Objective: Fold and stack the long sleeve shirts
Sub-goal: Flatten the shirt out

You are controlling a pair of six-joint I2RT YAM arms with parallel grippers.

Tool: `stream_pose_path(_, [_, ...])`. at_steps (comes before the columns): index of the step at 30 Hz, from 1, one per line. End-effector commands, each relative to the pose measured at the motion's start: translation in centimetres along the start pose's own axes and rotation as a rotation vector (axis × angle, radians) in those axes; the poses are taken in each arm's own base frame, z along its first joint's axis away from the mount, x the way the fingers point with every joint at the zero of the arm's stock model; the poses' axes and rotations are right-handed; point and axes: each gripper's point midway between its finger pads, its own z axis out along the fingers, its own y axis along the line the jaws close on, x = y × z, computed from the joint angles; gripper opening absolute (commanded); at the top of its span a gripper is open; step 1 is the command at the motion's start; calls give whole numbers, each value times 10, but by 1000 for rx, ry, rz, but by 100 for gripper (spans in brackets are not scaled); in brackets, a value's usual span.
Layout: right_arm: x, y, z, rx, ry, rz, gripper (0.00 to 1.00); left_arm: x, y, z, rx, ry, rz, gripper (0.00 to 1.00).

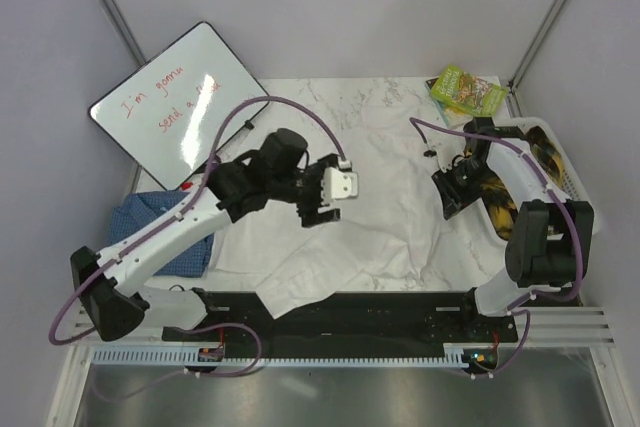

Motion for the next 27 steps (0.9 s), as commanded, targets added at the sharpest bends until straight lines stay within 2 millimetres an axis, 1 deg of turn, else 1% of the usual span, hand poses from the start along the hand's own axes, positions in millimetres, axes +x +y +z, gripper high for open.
stream_pose_path(1, [-9,9,19,-94,8,8,36,-47,-61,58,188,-107,188,81])
stream_pose_path(2, [-9,8,23,-100,17,14,34,-50,-72,68,213,-104,235,80])
stream_pose_path(3, [-10,5,30,-107,26,21,33,-52,-92,93,244,-80,293,79])
stream_pose_path(4, [-12,2,32,-101,25,24,33,-61,-98,102,252,-89,345,77])
stream_pose_path(5, [-14,-1,34,-95,21,24,33,-64,-107,111,273,-83,374,77])
stream_pose_path(6, [-15,-4,39,-93,27,27,32,-68,-121,123,295,-82,414,76])
stream_pose_path(7, [-18,-1,43,-83,43,-6,31,-66,-126,140,311,-69,443,74])
stream_pose_path(8, [-18,-3,44,-73,48,-10,30,-65,-133,149,332,-66,463,73])
stream_pose_path(9, [-19,-7,46,-61,49,-17,30,-70,-139,157,338,-86,501,73])
stream_pose_path(10, [-20,-9,46,-49,49,-20,30,-65,-144,170,347,-76,512,72])
stream_pose_path(12, [-16,-15,50,-29,69,-22,30,-65,-150,181,350,-83,551,71])
stream_pose_path(13, [-15,-15,51,-29,78,-23,30,-62,-154,193,349,-79,563,70])
stream_pose_path(16, [-13,-16,54,-33,96,-27,30,-56,-160,210,313,-62,623,66])
stream_pose_path(17, [-13,-16,54,-35,93,-27,30,-49,-163,218,316,-46,633,64])
stream_pose_path(18, [-13,-15,54,-37,94,-25,30,-48,-161,222,292,-39,656,63])
stream_pose_path(19, [-13,-15,54,-37,94,-28,30,-45,-159,227,267,-44,665,60])
stream_pose_path(20, [-13,-16,55,-33,93,-31,31,-38,-156,232,245,-19,674,58])
stream_pose_path(22, [-12,-19,55,-21,99,-38,31,-26,-152,238,226,23,699,47])
stream_pose_path(23, [-13,-22,56,-9,96,-44,31,-23,-144,241,184,40,705,41])
stream_pose_path(24, [-13,-25,56,4,98,-48,31,-17,-142,241,183,53,709,30])
stream_pose_path(25, [-12,-26,56,9,99,-51,31,-15,-140,239,179,61,705,26])
stream_pose_path(26, [-13,-27,56,16,96,-58,32,-18,-133,232,165,58,698,22])
stream_pose_path(27, [-13,-28,56,22,96,-64,32,-12,-132,228,172,74,686,11])
